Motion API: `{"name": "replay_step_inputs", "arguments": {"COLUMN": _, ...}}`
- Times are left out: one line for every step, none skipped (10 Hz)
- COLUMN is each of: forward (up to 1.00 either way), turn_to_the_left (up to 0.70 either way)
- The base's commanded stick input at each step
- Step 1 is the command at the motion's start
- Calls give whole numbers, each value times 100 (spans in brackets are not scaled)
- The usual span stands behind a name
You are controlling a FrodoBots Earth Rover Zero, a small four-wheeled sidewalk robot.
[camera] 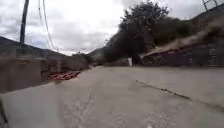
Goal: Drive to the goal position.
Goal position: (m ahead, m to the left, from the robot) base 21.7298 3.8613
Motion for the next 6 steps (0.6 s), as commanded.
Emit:
{"name": "replay_step_inputs", "arguments": {"forward": 70, "turn_to_the_left": 0}}
{"name": "replay_step_inputs", "arguments": {"forward": 70, "turn_to_the_left": 0}}
{"name": "replay_step_inputs", "arguments": {"forward": 70, "turn_to_the_left": 0}}
{"name": "replay_step_inputs", "arguments": {"forward": 70, "turn_to_the_left": 0}}
{"name": "replay_step_inputs", "arguments": {"forward": 70, "turn_to_the_left": 0}}
{"name": "replay_step_inputs", "arguments": {"forward": 70, "turn_to_the_left": 0}}
